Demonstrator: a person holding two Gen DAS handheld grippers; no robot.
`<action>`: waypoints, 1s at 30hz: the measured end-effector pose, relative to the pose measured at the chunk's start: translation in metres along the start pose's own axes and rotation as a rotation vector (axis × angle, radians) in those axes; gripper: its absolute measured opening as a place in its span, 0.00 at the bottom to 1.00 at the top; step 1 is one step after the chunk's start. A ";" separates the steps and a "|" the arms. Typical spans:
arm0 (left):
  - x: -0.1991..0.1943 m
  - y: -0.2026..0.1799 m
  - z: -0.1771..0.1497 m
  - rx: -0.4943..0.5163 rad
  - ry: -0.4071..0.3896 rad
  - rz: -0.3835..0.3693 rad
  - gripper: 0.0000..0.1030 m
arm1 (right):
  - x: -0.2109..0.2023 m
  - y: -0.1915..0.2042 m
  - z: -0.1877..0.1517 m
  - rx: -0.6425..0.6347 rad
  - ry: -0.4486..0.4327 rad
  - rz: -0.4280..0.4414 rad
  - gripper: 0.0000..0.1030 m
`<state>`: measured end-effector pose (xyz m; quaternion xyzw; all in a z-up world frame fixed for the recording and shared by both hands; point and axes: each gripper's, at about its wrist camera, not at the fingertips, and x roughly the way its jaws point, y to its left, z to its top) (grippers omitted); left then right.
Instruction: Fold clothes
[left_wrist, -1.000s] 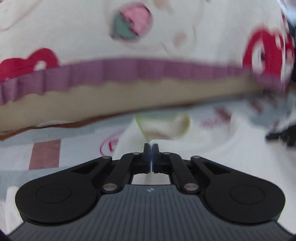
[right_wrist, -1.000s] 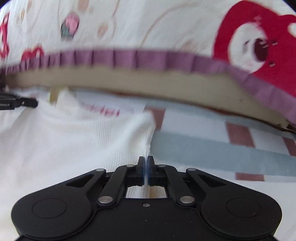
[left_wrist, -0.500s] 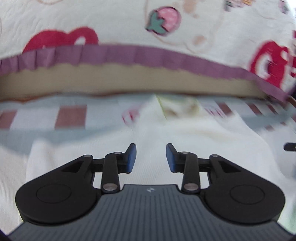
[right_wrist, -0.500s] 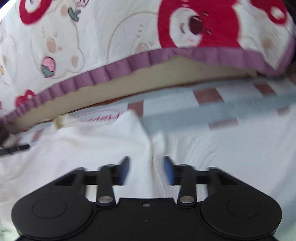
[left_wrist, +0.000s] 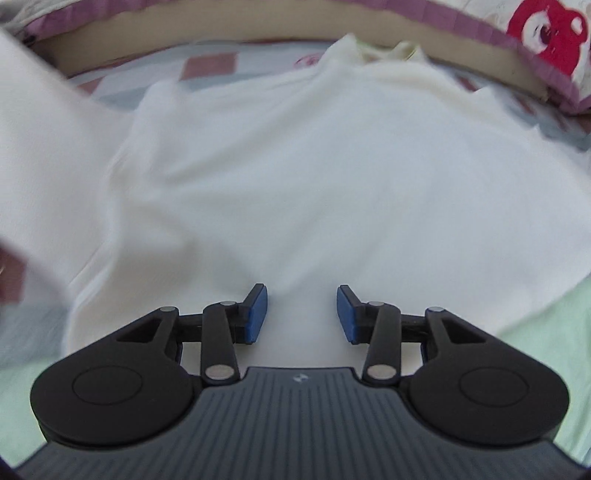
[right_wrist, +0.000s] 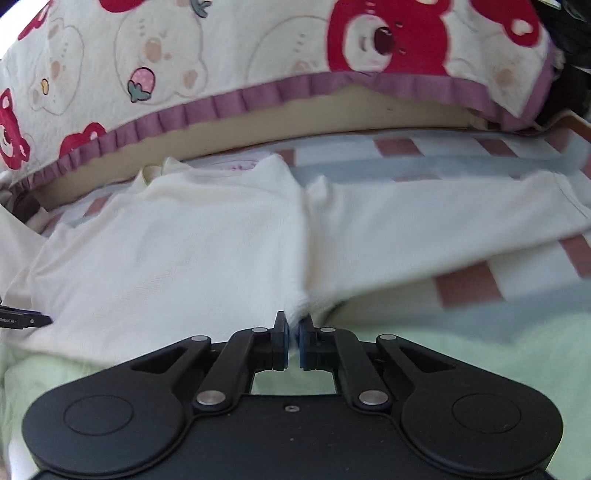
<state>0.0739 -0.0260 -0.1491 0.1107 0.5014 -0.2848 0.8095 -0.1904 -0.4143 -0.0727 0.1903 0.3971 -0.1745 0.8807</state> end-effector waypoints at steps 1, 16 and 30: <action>-0.004 0.003 -0.006 -0.012 0.001 -0.001 0.39 | 0.002 -0.004 -0.006 -0.005 0.022 -0.012 0.04; -0.070 0.070 -0.032 -0.266 -0.269 0.141 0.48 | -0.004 0.105 0.005 -0.431 -0.008 -0.279 0.48; -0.021 0.110 -0.025 -0.404 -0.138 0.063 0.61 | 0.089 0.321 0.003 -0.723 0.013 0.434 0.49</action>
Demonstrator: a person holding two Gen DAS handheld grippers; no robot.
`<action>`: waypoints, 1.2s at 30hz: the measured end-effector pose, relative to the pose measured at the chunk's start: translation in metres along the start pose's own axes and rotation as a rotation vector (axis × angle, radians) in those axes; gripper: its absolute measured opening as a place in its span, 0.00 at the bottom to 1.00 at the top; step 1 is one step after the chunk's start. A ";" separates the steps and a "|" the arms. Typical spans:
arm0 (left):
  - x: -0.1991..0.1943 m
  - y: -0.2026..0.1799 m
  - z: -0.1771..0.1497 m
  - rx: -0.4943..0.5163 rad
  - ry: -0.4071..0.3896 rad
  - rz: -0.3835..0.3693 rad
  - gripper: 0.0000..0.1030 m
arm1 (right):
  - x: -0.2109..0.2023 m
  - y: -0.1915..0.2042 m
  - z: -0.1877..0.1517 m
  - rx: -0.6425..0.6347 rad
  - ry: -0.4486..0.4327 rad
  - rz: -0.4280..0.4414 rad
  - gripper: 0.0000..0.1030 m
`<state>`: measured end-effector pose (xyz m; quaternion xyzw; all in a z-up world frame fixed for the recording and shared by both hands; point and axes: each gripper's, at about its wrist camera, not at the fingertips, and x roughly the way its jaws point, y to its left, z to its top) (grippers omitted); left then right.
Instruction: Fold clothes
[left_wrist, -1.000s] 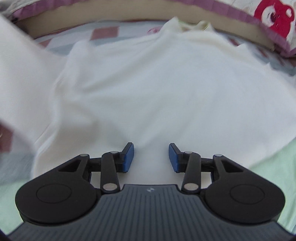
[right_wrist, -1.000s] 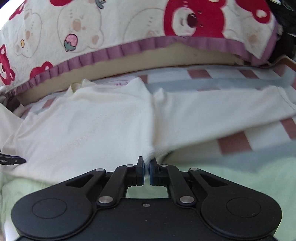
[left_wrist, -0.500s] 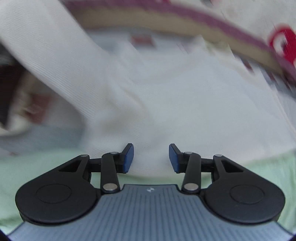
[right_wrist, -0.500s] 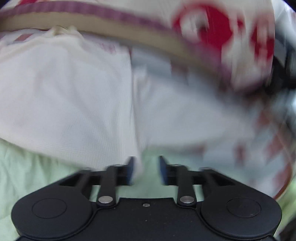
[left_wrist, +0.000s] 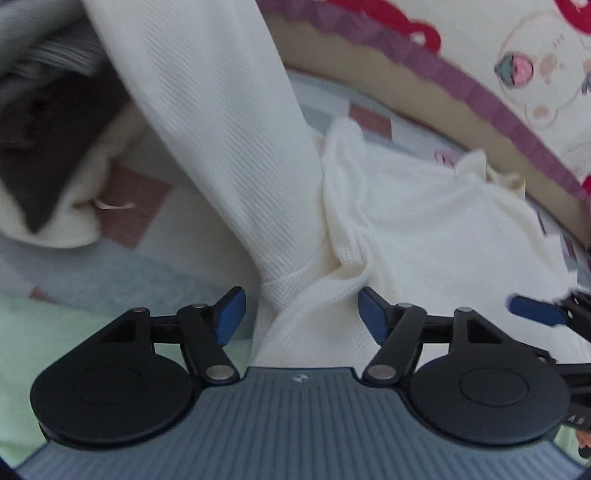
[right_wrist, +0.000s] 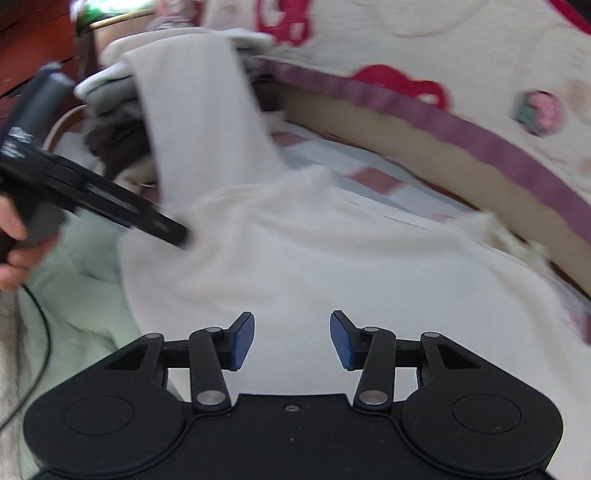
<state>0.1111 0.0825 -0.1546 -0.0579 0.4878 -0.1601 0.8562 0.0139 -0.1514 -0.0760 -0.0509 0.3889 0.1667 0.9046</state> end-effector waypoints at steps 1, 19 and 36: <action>0.001 0.000 -0.001 0.013 0.007 0.025 0.32 | 0.006 0.002 0.003 0.010 -0.002 0.020 0.49; -0.020 0.022 -0.010 -0.117 0.028 0.038 0.16 | 0.037 0.027 -0.016 0.124 0.117 0.265 0.53; -0.051 0.054 0.069 -0.313 -0.564 0.091 0.59 | -0.007 -0.009 -0.017 0.214 0.004 0.279 0.57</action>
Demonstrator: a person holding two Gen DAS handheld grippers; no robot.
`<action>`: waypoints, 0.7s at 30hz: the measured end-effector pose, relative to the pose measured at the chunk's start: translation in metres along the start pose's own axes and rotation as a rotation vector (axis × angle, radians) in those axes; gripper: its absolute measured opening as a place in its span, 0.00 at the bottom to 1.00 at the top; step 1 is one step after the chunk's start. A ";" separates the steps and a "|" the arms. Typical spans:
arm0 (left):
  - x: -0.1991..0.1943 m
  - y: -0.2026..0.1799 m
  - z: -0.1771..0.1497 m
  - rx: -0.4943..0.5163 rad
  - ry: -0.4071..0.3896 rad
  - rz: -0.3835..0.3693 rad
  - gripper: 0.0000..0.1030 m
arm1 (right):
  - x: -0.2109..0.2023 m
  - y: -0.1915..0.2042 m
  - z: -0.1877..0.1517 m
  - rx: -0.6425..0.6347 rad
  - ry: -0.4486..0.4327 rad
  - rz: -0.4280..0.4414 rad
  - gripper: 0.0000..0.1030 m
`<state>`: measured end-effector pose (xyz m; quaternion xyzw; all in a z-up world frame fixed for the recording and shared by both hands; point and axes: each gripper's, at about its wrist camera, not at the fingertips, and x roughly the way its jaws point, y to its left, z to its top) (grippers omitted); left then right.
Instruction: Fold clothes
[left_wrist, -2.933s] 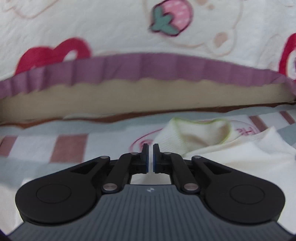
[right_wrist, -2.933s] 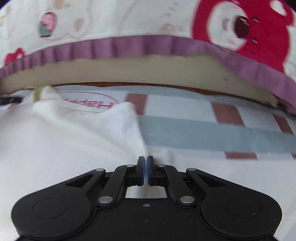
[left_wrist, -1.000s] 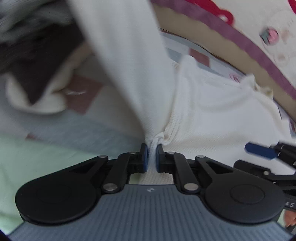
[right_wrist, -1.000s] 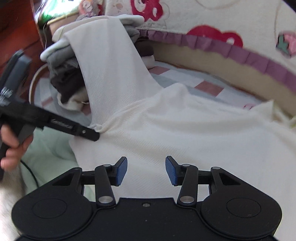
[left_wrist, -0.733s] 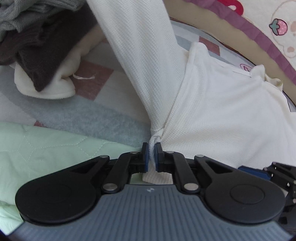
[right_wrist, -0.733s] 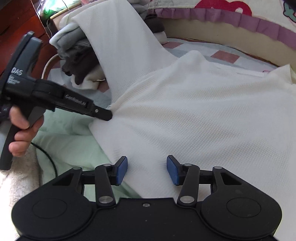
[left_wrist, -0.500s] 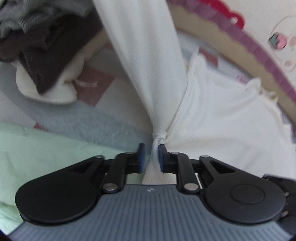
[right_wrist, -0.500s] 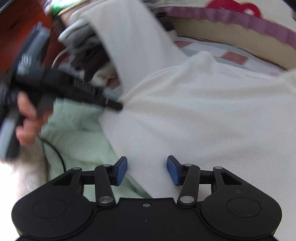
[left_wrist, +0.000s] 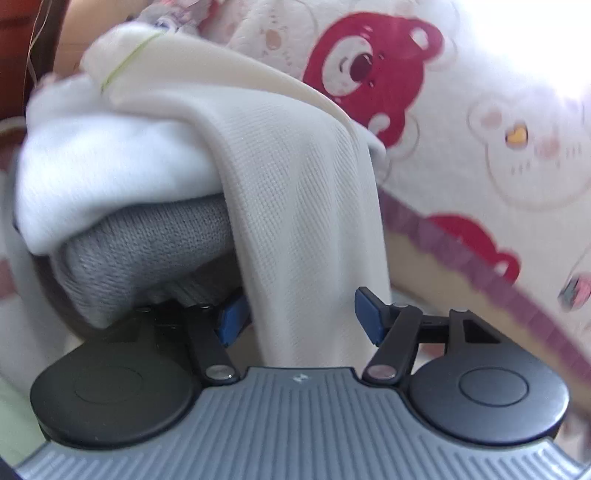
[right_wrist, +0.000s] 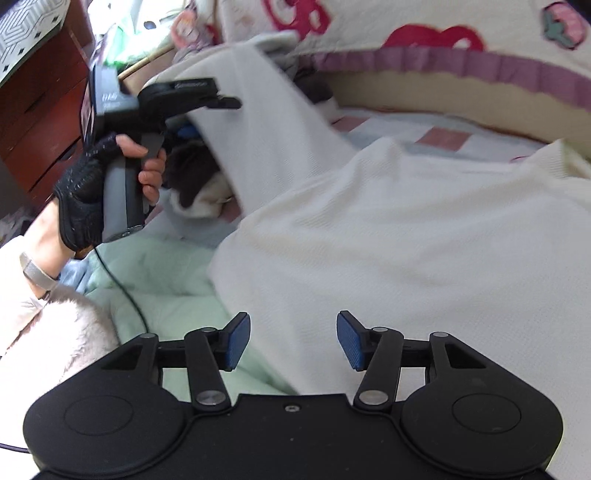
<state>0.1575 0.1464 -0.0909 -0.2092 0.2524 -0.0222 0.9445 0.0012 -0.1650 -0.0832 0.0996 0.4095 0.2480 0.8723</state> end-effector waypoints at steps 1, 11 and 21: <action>0.002 0.000 0.000 -0.004 -0.004 -0.024 0.56 | -0.004 -0.003 0.000 -0.003 -0.008 -0.020 0.57; -0.041 -0.064 0.007 0.273 -0.194 -0.149 0.04 | -0.030 -0.037 0.003 0.062 -0.062 -0.146 0.57; -0.020 -0.163 -0.110 0.529 0.618 -0.559 0.12 | -0.047 -0.061 -0.005 0.093 -0.049 -0.246 0.56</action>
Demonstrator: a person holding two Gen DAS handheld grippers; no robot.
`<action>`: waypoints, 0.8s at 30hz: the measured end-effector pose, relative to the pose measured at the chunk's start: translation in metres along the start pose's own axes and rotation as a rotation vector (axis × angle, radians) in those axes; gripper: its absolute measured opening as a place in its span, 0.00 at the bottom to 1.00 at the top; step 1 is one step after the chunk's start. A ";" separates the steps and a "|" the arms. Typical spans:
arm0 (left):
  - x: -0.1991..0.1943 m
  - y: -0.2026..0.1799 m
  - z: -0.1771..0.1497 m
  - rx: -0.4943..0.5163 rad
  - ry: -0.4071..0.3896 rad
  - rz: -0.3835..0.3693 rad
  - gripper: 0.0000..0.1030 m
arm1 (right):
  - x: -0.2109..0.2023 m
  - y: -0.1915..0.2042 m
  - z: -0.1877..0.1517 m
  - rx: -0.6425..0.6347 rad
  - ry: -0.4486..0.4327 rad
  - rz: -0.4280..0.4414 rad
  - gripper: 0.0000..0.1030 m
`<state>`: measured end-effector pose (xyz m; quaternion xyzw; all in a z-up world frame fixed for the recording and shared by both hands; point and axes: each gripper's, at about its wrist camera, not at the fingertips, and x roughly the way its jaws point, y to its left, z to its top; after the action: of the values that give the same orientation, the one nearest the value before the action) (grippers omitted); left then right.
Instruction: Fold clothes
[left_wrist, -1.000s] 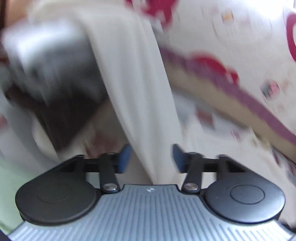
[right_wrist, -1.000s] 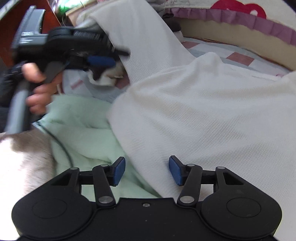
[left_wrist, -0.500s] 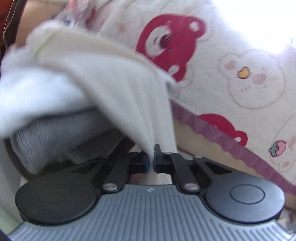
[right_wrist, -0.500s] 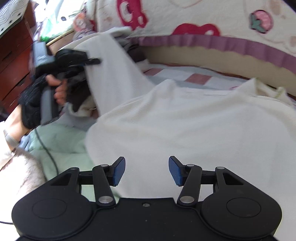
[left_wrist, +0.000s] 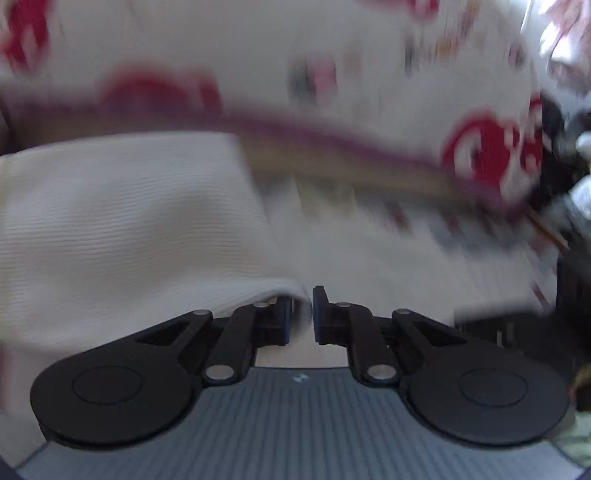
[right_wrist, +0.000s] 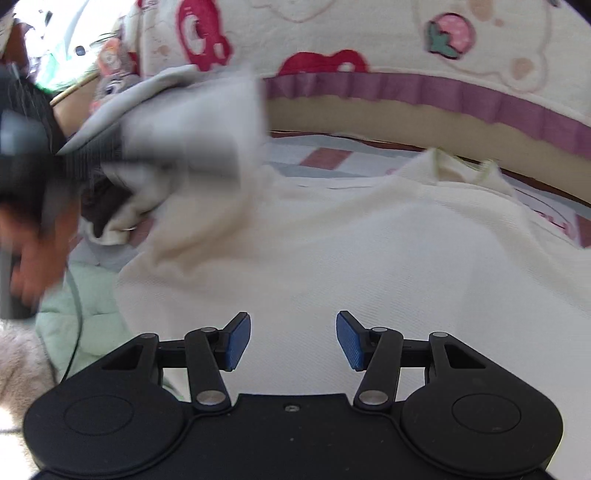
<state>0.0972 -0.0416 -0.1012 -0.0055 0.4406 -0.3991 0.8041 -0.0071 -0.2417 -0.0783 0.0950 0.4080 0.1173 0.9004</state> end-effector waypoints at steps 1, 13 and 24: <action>0.007 0.004 -0.006 -0.024 0.067 -0.010 0.12 | -0.001 -0.005 0.000 0.017 -0.002 -0.015 0.56; -0.066 0.122 -0.019 -0.345 -0.090 0.336 0.44 | 0.041 0.057 0.065 -0.250 0.001 0.059 0.57; -0.068 0.158 -0.020 -0.403 -0.121 0.358 0.45 | 0.141 0.099 0.069 -0.405 0.121 -0.016 0.40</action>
<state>0.1637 0.1174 -0.1228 -0.1111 0.4562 -0.1538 0.8694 0.1221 -0.1122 -0.1072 -0.0986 0.4302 0.1953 0.8758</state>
